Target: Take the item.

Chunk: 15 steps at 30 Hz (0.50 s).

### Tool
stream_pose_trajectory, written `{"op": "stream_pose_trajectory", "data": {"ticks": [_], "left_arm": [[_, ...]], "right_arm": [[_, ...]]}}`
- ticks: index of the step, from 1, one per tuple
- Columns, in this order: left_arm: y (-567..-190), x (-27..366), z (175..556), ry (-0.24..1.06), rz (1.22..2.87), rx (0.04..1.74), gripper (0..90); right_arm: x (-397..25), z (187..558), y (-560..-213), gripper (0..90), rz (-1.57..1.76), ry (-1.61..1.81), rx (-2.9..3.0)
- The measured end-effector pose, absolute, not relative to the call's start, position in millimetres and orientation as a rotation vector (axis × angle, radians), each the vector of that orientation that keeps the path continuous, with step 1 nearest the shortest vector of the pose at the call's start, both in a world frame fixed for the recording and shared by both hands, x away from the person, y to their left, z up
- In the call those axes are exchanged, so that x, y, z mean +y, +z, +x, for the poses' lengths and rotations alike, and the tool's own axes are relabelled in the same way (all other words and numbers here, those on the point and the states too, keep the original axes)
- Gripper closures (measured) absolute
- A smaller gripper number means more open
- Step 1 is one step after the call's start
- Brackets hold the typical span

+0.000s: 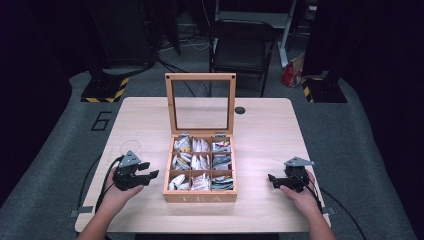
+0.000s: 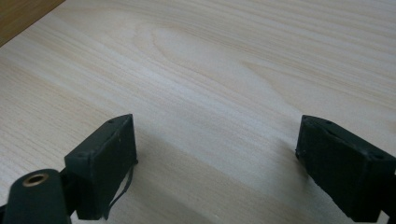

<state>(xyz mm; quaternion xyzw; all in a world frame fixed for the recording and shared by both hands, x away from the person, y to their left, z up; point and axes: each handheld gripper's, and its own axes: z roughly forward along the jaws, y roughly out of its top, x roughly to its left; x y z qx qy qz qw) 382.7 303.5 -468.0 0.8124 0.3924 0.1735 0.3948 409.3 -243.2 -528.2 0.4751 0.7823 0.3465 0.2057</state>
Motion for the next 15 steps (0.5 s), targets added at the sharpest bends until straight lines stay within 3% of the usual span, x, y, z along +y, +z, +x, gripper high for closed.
{"op": "stream_pose_trajectory", "data": {"ticks": [15], "left_arm": [[-457.6, 289.7, 385.3, 0.413, 2.067, 0.949, 52.7]], "right_arm": [[-242.2, 408.2, -528.3, 11.6, 1.337, 0.968, 2.17]]}}
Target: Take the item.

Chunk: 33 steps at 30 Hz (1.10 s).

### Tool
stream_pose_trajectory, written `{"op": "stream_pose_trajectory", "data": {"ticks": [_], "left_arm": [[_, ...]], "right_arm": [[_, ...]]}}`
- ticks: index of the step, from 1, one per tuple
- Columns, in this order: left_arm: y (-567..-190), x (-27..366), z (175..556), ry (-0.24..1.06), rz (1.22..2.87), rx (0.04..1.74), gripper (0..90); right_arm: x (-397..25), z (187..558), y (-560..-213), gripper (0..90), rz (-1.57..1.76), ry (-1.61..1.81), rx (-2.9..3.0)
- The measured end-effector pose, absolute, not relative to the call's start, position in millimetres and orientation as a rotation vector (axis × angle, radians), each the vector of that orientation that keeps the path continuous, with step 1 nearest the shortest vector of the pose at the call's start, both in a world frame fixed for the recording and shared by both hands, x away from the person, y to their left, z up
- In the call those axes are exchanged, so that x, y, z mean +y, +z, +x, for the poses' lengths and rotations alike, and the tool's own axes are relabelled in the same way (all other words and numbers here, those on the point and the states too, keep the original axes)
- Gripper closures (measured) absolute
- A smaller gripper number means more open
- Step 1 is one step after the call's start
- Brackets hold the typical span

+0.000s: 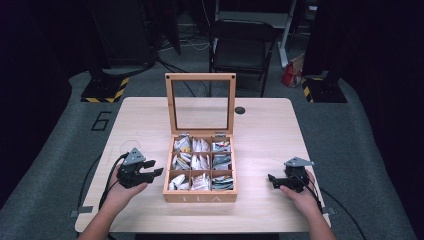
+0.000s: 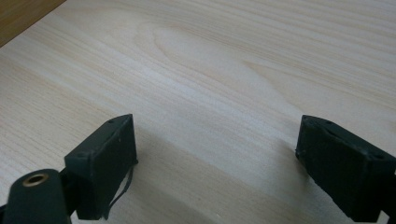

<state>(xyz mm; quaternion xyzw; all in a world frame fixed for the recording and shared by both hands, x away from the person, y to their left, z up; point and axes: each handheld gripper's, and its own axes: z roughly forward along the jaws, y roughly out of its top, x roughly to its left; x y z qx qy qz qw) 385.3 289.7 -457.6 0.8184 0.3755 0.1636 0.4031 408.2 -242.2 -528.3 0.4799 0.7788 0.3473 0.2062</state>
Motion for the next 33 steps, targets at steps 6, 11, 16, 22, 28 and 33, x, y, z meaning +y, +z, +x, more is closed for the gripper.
{"op": "stream_pose_trajectory", "data": {"ticks": [6, 11, 16, 22, 28, 33], "left_arm": [[-454.8, 284.6, 387.6, 0.415, 2.062, 0.93, 53.2], [-451.7, 276.8, 390.1, 0.403, 2.073, 0.905, 54.3], [-447.8, 266.0, 393.3, 0.398, 2.089, 0.87, 54.6], [-443.9, 255.7, 396.0, 0.385, 2.089, 0.844, 54.6], [-441.7, 248.6, 397.5, 0.369, 2.095, 0.819, 54.8], [-440.6, 239.2, 398.9, 0.364, 2.097, 0.799, 55.5]], "right_arm": [[-242.6, 408.6, -528.3, 11.6, 1.33, 0.967, 2.172], [-242.0, 408.1, -528.3, 11.6, 1.34, 0.968, 2.169], [-242.1, 408.1, -528.3, 11.6, 1.339, 0.968, 2.17], [-242.6, 408.6, -528.3, 11.6, 1.33, 0.967, 2.172], [-242.5, 408.5, -528.3, 11.6, 1.331, 0.967, 2.172], [-242.5, 408.5, -528.3, 11.6, 1.331, 0.967, 2.172]]}}
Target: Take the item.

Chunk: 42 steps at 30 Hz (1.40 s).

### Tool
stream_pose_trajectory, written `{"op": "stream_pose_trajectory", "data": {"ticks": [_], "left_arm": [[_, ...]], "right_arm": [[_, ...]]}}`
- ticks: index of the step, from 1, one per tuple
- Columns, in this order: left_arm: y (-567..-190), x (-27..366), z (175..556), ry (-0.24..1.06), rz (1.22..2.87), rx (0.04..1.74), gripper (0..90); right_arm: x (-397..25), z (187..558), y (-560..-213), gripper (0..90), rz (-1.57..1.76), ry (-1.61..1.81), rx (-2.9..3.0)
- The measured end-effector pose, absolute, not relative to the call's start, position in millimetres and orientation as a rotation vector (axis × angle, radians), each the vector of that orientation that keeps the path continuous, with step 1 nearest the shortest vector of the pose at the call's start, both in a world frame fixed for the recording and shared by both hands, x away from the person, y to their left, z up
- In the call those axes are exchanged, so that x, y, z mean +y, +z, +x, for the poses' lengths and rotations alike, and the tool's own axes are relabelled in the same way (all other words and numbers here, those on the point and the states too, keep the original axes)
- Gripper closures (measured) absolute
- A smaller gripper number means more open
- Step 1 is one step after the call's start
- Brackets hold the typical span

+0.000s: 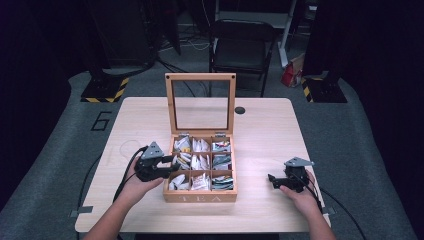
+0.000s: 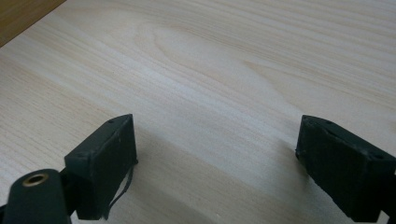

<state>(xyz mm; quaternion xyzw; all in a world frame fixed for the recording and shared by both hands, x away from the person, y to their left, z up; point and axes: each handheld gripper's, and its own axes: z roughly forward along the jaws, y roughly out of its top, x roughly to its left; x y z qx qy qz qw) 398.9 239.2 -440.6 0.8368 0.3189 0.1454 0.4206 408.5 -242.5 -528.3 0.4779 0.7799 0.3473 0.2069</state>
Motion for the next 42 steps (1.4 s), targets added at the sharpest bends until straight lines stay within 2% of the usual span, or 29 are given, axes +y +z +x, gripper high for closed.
{"op": "stream_pose_trajectory", "data": {"ticks": [15, 37, 42], "left_arm": [[-441.6, 217.5, 404.6, 0.341, 2.105, 0.755, 57.0], [-447.6, 210.6, 409.5, 0.327, 2.132, 0.752, 61.8], [-448.0, 210.8, 409.8, 0.334, 2.147, 0.747, 67.5]], "right_arm": [[-242.5, 408.5, -528.3, 11.6, 1.331, 0.967, 2.172], [-242.4, 408.5, -528.3, 11.5, 1.332, 0.967, 2.17], [-243.5, 408.6, -528.3, 11.5, 1.305, 0.962, 2.19]]}}
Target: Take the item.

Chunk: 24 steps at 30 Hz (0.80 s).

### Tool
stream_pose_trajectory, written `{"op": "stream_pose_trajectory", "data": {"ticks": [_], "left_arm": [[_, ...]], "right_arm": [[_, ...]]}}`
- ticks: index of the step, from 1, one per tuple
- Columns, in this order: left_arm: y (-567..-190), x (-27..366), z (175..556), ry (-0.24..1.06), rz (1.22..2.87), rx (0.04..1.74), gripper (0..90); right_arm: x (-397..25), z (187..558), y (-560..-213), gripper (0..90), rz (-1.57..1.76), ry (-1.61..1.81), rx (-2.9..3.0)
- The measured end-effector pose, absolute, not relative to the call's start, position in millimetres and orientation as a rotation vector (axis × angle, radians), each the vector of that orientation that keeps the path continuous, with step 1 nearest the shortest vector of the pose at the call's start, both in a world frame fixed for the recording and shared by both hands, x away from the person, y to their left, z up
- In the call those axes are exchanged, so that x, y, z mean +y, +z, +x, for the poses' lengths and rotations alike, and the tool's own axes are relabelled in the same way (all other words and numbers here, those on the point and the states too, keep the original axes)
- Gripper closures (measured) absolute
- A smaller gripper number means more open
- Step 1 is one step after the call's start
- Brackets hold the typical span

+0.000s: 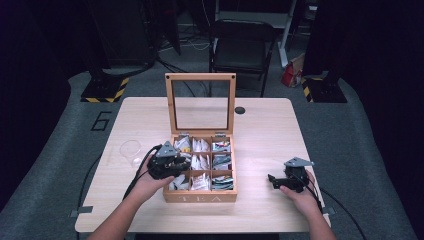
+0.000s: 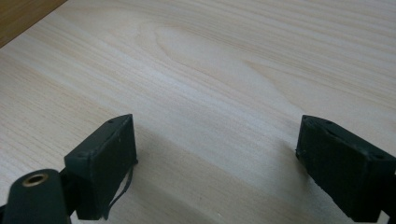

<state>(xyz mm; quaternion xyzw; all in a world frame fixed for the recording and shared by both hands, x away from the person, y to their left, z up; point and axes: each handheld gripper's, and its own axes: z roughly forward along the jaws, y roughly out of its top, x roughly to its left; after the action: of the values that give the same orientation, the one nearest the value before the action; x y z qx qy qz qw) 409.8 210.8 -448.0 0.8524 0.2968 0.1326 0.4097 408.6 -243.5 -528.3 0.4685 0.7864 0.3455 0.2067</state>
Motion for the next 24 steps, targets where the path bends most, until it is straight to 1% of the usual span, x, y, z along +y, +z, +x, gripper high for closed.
{"op": "stream_pose_trajectory", "data": {"ticks": [2, 4, 6, 7, 12, 13, 16, 18, 23, 24], "left_arm": [[-448.1, 211.5, 409.8, 0.337, 2.147, 0.75, 68.8], [-448.4, 213.0, 410.4, 0.342, 2.15, 0.75, 72.7], [-449.1, 214.7, 410.7, 0.339, 2.147, 0.761, 73.4], [-449.3, 215.7, 411.1, 0.335, 2.144, 0.762, 76.4], [-449.8, 219.7, 411.7, 0.333, 2.141, 0.769, 80.8], [-450.1, 220.6, 411.8, 0.337, 2.14, 0.772, 83.1], [-450.2, 221.3, 411.8, 0.344, 2.134, 0.78, 83.9], [-449.8, 222.1, 412.0, 0.352, 2.133, 0.781, 86.3], [-447.6, 224.4, 412.6, 0.337, 2.128, 0.778, 88.7], [-447.5, 224.4, 412.6, 0.344, 2.108, 0.784, 89.1]], "right_arm": [[-243.3, 408.4, -528.3, 11.5, 1.306, 0.963, 2.19], [-243.1, 408.2, -528.3, 11.5, 1.309, 0.964, 2.189], [-243.4, 408.5, -528.3, 11.5, 1.304, 0.964, 2.191], [-243.4, 408.5, -528.3, 11.5, 1.304, 0.964, 2.19], [-243.5, 408.6, -528.3, 11.5, 1.302, 0.963, 2.192], [-243.5, 408.6, -528.3, 11.5, 1.302, 0.963, 2.192], [-243.6, 408.6, -528.3, 11.5, 1.301, 0.963, 2.192], [-243.5, 408.6, -528.3, 11.5, 1.302, 0.963, 2.191], [-243.6, 408.6, -528.3, 11.5, 1.302, 0.963, 2.192], [-243.5, 408.6, -528.3, 11.5, 1.302, 0.963, 2.192]]}}
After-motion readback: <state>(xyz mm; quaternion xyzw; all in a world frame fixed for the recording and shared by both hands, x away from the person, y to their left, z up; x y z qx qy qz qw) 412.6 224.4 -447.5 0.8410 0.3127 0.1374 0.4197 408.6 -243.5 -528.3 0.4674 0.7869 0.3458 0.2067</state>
